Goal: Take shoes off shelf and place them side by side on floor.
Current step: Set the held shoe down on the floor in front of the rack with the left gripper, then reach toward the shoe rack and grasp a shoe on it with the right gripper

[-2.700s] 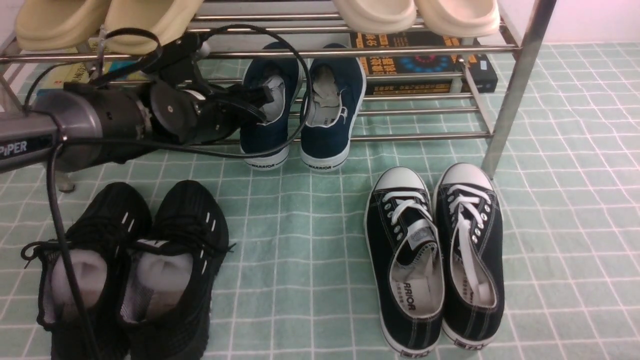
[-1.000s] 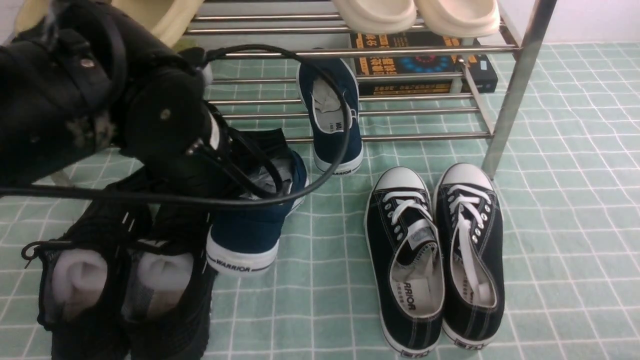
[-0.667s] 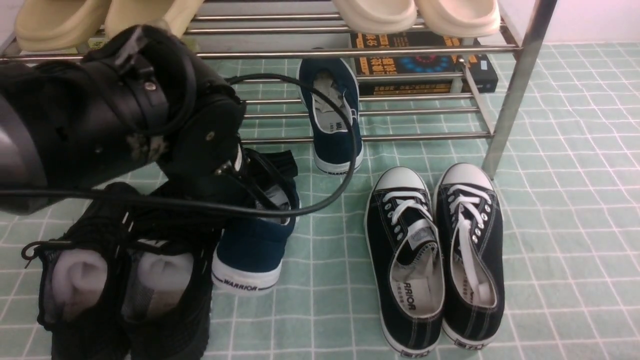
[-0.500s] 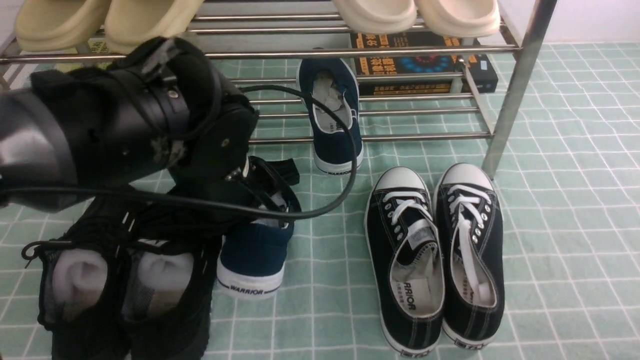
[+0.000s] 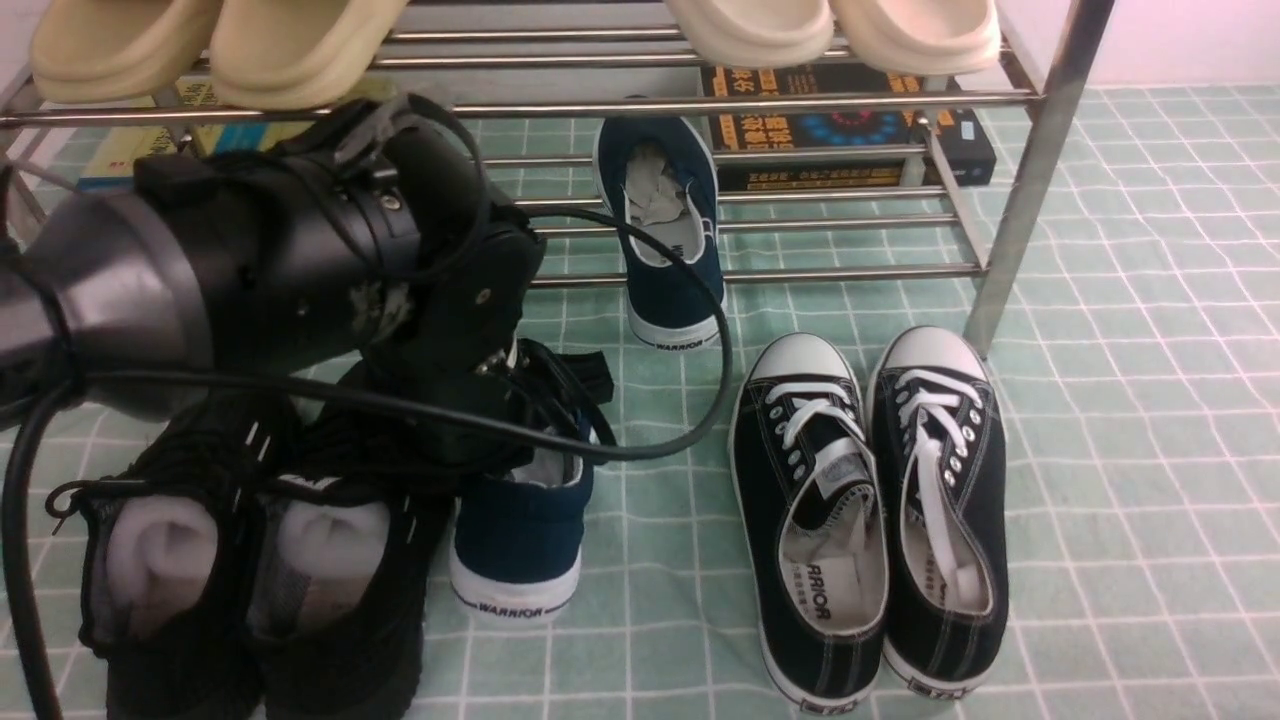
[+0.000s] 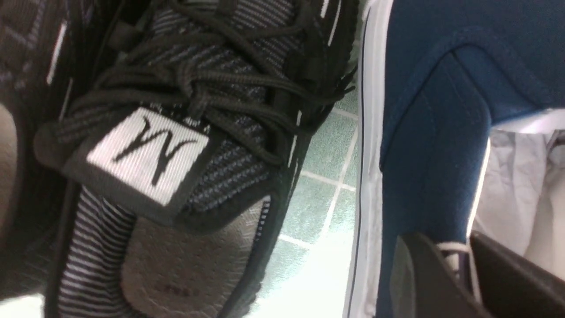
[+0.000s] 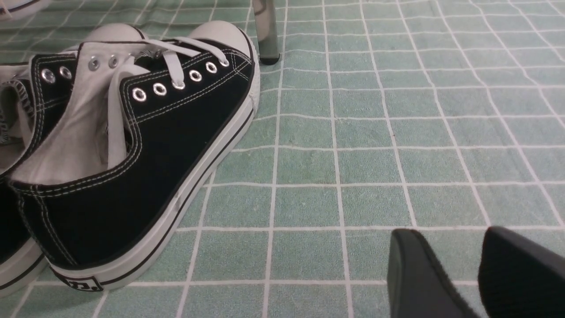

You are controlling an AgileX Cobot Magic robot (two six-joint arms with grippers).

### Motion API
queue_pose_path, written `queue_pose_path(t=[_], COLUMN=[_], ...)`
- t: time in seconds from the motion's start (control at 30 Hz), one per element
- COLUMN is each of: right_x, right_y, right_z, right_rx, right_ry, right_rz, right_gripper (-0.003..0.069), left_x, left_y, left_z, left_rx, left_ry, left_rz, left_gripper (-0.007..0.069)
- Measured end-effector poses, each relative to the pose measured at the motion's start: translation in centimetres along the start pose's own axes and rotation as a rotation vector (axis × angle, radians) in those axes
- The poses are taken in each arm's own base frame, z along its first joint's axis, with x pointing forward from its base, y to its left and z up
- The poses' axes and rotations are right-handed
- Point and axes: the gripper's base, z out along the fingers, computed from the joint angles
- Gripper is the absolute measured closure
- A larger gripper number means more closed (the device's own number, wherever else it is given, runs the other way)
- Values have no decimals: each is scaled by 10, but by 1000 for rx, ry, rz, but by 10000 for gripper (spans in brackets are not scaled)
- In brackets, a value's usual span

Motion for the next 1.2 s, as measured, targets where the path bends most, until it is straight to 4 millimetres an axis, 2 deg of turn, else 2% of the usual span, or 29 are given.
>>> queue_pose_path(t=[0.13,0.23,0.4,0.5,0.57,0.6,0.63,0.73,0.77,0.83,0.87,0.9,0.93,1.0,1.07,1.17,1.2], right_x=[0,0,0,0,-2,-2,-2,-5,-6,-8,-8,-8,-9,-9,-9,-12,-20], right_y=[0,0,0,0,-1,-1,0,4,4,7,7,8,9,9,10,11,13], right_z=[0,0,0,0,0,0,1,1,1,0,0,0,0,0,0,-2,-6], right_rx=[0,0,0,3,12,11,-1,-59,-63,-110,-112,-132,-139,-146,-153,-171,-184], right_ry=[0,0,0,-2,-20,-24,-42,-75,-77,-86,-85,-77,-75,-72,-68,-61,-74], right_rz=[0,0,0,-8,-27,-23,51,341,363,606,621,739,777,817,857,890,866], right_gripper=[419,419,419,419,419,419,419,419,419,419,419,419,419,419,419,421,427], left_x=[-6,-16,-34,-42,-46,-47,-49,-51,-51,-49,-48,-45,-44,-43,-45,-55,-60], left_y=[-1,-1,-6,-3,6,7,15,30,31,44,46,54,60,67,85,109,119], left_z=[-11,-30,-59,-78,-97,-99,-111,-135,-137,-156,-159,-172,-179,-188,-200,-201,-197], left_rx=[-25,-64,-34,-12,-9,-9,-20,-26,-25,-9,-4,14,24,32,28,-18,-45], left_ry=[-2,4,-61,-121,-186,-193,-240,-325,-329,-372,-378,-405,-423,-445,-480,-482,-466], left_rz=[77,137,231,286,304,306,313,351,349,406,412,430,435,429,394,306,270], left_gripper=[378,321,325,356,419,432,489,595,595,618,618,618,618,618,618,618,617])
